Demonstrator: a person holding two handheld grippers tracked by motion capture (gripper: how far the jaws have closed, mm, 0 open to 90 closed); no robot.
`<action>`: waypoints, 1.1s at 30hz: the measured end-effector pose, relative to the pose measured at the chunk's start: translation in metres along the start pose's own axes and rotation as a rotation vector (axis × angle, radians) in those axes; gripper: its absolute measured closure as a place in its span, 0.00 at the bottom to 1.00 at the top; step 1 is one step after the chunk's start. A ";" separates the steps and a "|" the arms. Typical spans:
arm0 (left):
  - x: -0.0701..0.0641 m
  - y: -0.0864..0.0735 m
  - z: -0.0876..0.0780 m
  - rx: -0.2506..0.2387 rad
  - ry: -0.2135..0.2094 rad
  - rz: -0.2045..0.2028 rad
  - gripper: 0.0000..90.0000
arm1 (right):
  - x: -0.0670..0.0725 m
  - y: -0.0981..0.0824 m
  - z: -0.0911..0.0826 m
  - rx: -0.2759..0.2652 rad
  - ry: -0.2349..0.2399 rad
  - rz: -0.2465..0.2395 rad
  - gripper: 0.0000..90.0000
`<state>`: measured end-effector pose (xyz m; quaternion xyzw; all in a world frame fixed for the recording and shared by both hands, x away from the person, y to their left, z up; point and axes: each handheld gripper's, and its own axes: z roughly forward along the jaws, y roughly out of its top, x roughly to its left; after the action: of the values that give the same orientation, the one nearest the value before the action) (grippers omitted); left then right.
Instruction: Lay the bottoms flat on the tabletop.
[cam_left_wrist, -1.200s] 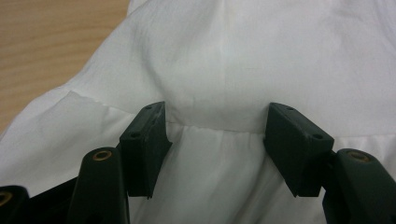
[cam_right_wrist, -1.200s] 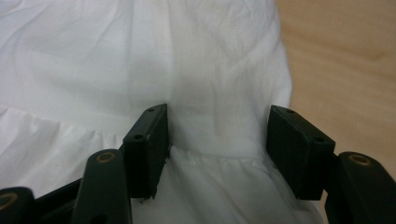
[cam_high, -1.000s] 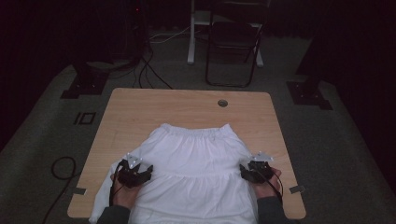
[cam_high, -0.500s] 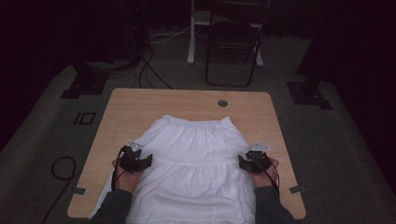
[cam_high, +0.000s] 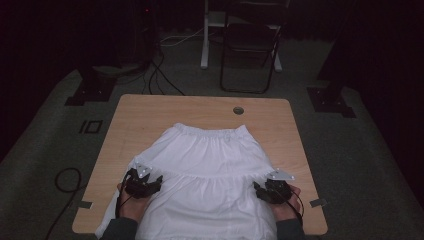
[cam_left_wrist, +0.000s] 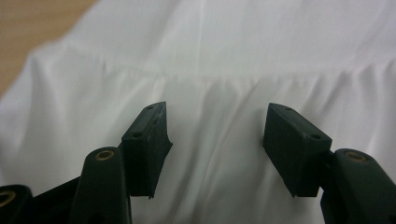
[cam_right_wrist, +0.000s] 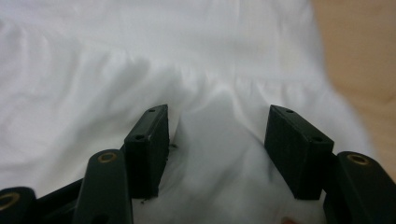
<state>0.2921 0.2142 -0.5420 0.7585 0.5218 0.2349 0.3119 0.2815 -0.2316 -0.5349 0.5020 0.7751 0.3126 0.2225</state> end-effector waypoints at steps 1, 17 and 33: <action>0.002 -0.002 0.000 -0.009 -0.011 -0.015 0.44 | -0.001 -0.002 0.003 0.005 0.006 0.012 0.44; 0.009 0.008 0.013 -0.025 0.016 -0.035 0.44 | -0.006 0.006 0.021 -0.032 -0.018 0.008 0.42; 0.026 0.040 0.046 -0.025 0.013 -0.034 0.45 | -0.028 0.040 0.058 -0.048 -0.042 0.024 0.42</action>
<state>0.3583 0.2175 -0.5443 0.7439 0.5339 0.2410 0.3218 0.3564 -0.2298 -0.5463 0.5125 0.7563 0.3230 0.2470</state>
